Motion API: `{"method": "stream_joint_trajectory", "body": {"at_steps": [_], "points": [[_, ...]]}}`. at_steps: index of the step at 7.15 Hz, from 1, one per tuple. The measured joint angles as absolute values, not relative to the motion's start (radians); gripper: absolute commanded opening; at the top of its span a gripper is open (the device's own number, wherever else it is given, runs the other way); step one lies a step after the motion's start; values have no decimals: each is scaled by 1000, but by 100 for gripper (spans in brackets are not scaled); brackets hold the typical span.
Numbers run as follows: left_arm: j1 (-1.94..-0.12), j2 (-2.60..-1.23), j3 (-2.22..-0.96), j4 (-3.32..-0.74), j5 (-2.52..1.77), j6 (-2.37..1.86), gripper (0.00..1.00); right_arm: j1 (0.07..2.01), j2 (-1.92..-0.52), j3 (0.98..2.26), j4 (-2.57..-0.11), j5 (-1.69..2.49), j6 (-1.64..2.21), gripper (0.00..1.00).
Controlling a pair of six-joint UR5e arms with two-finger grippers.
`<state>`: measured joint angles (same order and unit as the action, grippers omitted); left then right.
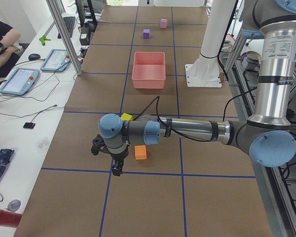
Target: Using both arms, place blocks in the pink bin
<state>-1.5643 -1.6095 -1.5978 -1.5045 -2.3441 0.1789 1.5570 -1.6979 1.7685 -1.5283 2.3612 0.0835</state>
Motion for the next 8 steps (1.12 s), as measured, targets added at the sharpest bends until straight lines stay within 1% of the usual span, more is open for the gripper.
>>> {"method": "stream_joint_trajectory", "body": {"at_steps": [2,5,6,8], "points": [[-1560,-1611,-1606,-1538,-2346,178,100,1557,-1696,1777,-1528,2361,83,100],[-1557,-1615,-1602,-1679,-2347,126,100,1556,-1678,1814,-1529,2364,80,100],[-1541,-1615,-1596,-1725,-2346,3,100,1556,-1674,1812,-1529,2363,83,100],[-1445,-1576,-1569,-1971,-2334,-345,100,1552,-1670,1808,-1528,2363,86,100]]}}
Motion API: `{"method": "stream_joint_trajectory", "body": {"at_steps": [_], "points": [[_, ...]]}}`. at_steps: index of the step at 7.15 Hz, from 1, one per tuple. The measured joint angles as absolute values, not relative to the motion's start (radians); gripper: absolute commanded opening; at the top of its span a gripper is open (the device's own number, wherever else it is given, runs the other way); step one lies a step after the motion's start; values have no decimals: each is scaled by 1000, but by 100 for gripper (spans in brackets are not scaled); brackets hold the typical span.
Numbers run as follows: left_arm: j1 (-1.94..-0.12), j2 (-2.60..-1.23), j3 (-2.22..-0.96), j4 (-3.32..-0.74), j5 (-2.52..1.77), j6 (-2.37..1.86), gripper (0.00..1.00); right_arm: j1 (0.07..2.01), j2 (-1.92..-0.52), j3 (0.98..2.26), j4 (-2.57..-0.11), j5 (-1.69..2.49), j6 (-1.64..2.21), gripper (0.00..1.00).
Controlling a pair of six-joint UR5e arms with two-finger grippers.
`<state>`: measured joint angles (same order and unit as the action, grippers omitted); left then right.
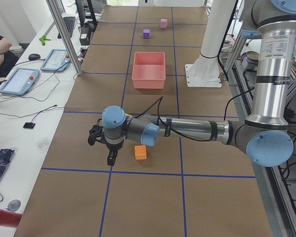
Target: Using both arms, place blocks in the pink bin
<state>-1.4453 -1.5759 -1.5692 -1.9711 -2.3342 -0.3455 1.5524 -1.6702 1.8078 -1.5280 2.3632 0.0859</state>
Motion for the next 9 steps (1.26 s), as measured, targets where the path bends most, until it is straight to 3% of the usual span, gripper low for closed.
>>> {"method": "stream_joint_trajectory", "body": {"at_steps": [3,6,9], "points": [[-1311,-1491,-1545,-2310,-2291,-702,100,1546,-1670,1800,-1529,2363,87,100],[-1145,-1426,-1550,-2456,-2126,-839,100,1546,-1672,1798,-1528,2370,89,100],[-1091,-1405,-1549,-2500,-2089,-889,100,1546,-1671,1798,-1530,2376,89,100]]}}
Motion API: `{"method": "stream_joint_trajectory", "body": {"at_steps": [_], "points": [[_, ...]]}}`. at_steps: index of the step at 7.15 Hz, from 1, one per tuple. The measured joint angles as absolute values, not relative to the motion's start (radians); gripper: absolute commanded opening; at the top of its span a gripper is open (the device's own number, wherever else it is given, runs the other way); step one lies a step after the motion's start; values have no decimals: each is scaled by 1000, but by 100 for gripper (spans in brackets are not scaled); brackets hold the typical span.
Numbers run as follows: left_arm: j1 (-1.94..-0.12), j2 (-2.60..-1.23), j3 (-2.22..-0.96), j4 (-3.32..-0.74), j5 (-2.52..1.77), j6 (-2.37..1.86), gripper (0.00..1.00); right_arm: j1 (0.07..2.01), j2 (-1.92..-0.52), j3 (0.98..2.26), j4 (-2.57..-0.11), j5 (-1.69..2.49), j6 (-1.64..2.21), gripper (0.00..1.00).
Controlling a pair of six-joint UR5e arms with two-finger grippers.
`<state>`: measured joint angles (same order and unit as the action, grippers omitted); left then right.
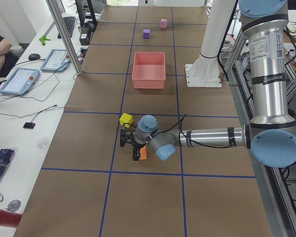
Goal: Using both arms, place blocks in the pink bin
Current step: 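Lower the left gripper to the orange cube while the right descends to the purple cube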
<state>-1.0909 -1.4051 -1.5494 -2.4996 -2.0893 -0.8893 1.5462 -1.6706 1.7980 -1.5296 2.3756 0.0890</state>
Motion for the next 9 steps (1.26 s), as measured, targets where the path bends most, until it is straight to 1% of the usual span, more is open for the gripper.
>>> {"method": "stream_joint_trajectory", "body": {"at_steps": [4,5,6,9], "points": [[-1018,-1399,-1544,-2501,-2075,-891,100,1546,-1672,1795,-1534,2394,89,100],[-1002,-1395,-1542,-2500,-2075,-890,55,1546,-1673,1795,-1535,2394,89,100],[-994,-1389,-1542,-2501,-2075,-888,1,1546,-1674,1795,-1537,2394,89,100],[-995,-1333,-1590,-2507,-2081,-847,0,1546,-1680,1793,-1534,2411,88,100]]}}
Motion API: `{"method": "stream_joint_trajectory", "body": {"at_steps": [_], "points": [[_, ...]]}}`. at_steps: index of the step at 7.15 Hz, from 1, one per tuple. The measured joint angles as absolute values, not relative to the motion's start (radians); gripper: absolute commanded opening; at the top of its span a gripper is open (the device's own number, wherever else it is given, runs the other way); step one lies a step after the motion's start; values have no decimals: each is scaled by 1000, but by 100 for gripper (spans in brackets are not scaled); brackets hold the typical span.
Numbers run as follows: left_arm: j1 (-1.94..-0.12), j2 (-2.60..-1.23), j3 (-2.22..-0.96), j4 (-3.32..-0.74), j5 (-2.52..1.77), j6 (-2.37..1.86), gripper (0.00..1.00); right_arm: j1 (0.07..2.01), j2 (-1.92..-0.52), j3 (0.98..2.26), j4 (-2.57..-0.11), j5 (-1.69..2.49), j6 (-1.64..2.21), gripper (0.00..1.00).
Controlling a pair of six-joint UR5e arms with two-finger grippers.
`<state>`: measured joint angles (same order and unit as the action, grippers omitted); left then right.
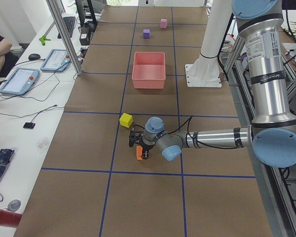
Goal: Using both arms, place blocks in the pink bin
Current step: 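Lower the left gripper to the orange cube while the right descends to the purple cube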
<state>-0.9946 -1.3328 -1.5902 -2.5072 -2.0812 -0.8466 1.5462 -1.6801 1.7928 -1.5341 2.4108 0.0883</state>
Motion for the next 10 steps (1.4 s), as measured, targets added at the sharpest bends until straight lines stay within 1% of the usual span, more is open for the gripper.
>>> {"method": "stream_joint_trajectory", "body": {"at_steps": [2,3,4,6,8,10], "points": [[-1021,-1324,-1690,-2424,-2115,-838,0,1546,-1673,1796,-1530,2441,97,100],[-1033,-1337,-1772,-2320,-2123,-839,0,1537,-1664,1801,-1529,2452,123,100],[-1039,-1366,-1863,-2189,-2126,-844,0,1509,-1653,1812,-1524,2465,169,100],[-1042,-1484,-2009,-1922,-2133,-879,0,1389,-1636,1825,-1445,2452,328,100],[-1042,-1620,-2049,-1828,-2179,-1031,0,1254,-1634,1816,-1292,2365,526,100],[-1039,-1741,-2060,-1809,-2201,-1221,0,1148,-1633,1774,-1194,2301,594,100]]}}
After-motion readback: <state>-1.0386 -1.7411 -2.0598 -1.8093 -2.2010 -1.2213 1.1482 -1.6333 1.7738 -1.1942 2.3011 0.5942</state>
